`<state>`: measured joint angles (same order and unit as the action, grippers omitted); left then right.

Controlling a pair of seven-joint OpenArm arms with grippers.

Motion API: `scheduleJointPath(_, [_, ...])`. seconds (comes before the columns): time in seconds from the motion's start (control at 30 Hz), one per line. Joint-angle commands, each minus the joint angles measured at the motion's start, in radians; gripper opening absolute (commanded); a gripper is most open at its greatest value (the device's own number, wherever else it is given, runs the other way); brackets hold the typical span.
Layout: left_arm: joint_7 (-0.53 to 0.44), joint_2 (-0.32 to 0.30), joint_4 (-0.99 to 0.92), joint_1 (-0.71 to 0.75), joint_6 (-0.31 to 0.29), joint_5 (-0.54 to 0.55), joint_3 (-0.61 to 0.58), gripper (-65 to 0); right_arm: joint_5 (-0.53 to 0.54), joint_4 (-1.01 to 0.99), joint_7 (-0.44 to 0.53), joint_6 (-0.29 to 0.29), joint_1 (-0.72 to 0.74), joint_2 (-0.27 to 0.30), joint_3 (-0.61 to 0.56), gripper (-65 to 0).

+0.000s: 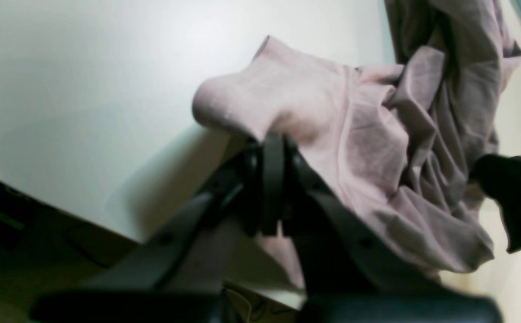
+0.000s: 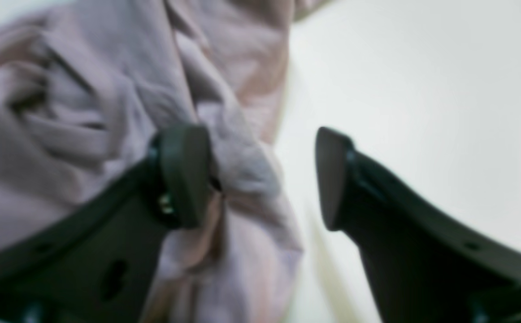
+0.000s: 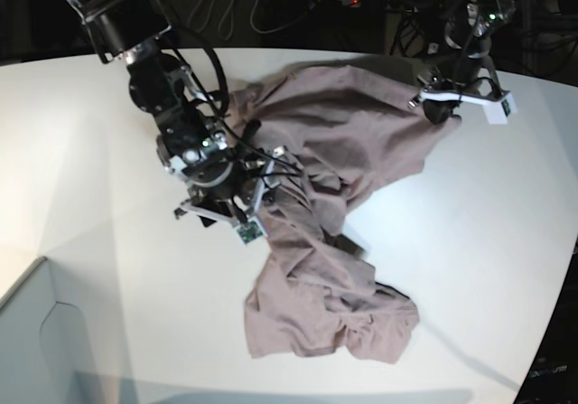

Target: Layout the t-shirt on the table in an organized manner, then fold the t-shirt properly

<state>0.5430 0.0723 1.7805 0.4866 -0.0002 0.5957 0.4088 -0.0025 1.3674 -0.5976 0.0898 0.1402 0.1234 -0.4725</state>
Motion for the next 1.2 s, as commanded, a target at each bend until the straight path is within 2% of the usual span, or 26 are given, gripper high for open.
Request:
scheduleJointPath(0.0, [-0.013,0.001,0.015,0.002,-0.007,0.008,0.0,-64.9,-0.003,-0.009,0.021,0.006,0.032,-0.003,0.004,-36.4])
scheduleJointPath(0.2, [-0.013,0.002,0.015,0.002,-0.007,0.008,0.0,-64.9,-0.003,-0.095,0.023,0.006,0.06,-0.017,0.01,-53.1])
scheduleJointPath(0.3, [-0.013,0.004,0.018,0.004,-0.007,0.008,-0.001,-64.9,-0.003,-0.084,0.023,0.006,0.062,-0.017,0.013,-65.0])
scheduleJointPath(0.37, [-0.013,0.005,0.025,0.007,-0.007,0.01,-0.006,-64.9,-0.003,-0.044,0.021,0.006,0.052,-0.015,0.062,-65.0])
scheduleJointPath(0.67, [-0.011,0.042,0.143,0.016,-0.007,0.01,-0.012,-64.9,-0.003,0.149,0.02,0.003,-0.003,-0.012,0.438,-65.0])
scheduleJointPath(0.8, [-0.013,0.042,0.213,0.03,-0.007,0.01,-0.084,-64.9,-0.003,0.215,0.014,0.003,-0.003,-0.015,0.622,-65.0])
scheduleJointPath(1.0, [-0.014,0.036,0.221,0.019,-0.007,0.008,-0.25,-64.9,-0.003,0.251,0.012,0.003,-0.004,-0.017,0.802,-65.0])
scheduleJointPath(1.17, [-0.013,0.016,0.204,-0.065,-0.007,0.0,-0.44,-64.9,-0.003,0.248,0.014,0.005,-0.001,0.003,0.868,-65.0])
